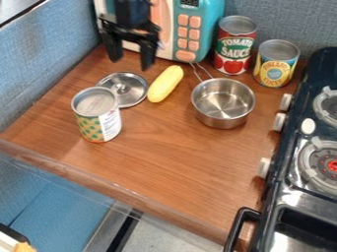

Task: Moved the green can to the bottom right of the table under the silver pot

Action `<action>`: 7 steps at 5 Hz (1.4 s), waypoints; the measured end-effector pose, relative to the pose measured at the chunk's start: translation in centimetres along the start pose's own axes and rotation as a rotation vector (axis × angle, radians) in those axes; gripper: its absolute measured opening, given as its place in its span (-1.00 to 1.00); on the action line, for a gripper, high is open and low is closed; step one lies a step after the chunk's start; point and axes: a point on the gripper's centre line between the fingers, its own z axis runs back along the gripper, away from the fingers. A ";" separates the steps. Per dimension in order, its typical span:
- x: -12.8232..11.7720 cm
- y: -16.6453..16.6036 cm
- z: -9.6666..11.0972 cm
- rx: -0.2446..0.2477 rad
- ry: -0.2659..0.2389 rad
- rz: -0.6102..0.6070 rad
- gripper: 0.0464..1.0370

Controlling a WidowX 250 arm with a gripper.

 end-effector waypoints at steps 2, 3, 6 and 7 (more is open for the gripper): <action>-0.9 5.6 -1.3 -0.006 0.020 -0.047 0.93; -1.4 6.1 -2.7 -0.002 0.042 -0.090 0.93; -5.6 4.9 -4.9 -0.080 0.168 -0.184 0.93; -6.7 4.1 -4.8 -0.084 0.196 -0.171 0.93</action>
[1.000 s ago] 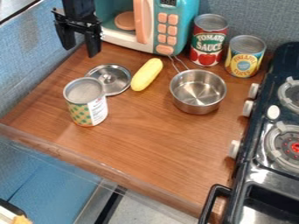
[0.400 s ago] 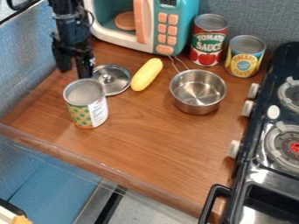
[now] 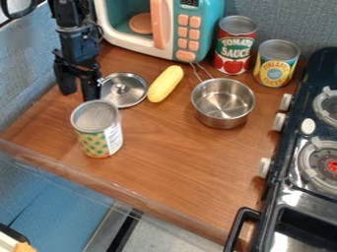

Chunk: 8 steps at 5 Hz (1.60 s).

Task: Moved the green can to the bottom right of the table under the silver pot

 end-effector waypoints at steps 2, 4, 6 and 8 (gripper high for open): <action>-1.0 -4.5 0.0 -0.020 0.040 -0.013 0.93; -2.2 -8.7 -0.7 -0.001 0.086 -0.063 0.93; -2.4 -10.2 -1.4 0.000 0.110 -0.085 0.93; -2.3 -11.1 -1.9 -0.041 0.091 -0.076 0.93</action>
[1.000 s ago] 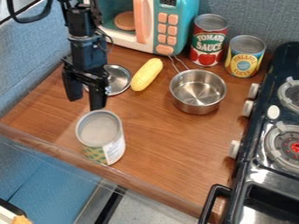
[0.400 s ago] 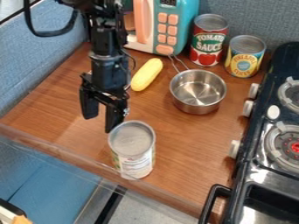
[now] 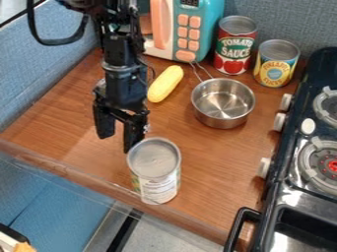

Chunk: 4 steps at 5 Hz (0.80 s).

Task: Moved the green can to the bottom right of the table under the silver pot

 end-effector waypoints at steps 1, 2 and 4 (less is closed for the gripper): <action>0.4 -1.9 -0.5 -0.018 0.003 -0.012 0.93; 0.5 -2.5 0.2 -0.022 -0.039 0.001 0.93; 1.1 -1.8 1.9 -0.026 -0.148 0.090 0.93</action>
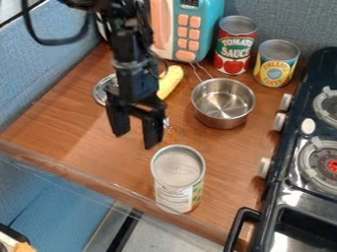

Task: Moved the green can to the bottom right of the table under the silver pot

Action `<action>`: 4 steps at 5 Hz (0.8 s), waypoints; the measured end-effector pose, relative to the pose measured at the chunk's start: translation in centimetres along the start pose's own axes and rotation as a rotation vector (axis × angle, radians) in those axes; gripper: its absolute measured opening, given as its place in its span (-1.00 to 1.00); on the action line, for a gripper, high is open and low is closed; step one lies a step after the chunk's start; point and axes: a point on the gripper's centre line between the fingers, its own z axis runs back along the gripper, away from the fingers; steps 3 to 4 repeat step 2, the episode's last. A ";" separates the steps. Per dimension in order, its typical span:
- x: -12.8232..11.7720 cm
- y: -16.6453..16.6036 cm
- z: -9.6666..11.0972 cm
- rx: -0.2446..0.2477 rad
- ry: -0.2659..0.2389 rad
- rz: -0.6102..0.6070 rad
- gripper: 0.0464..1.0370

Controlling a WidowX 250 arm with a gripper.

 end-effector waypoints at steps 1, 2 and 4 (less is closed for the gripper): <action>0.3 0.5 2.3 0.031 -0.088 0.031 0.93; 0.2 1.1 4.2 0.045 -0.149 0.051 0.93; 0.2 1.1 4.2 0.045 -0.149 0.051 0.93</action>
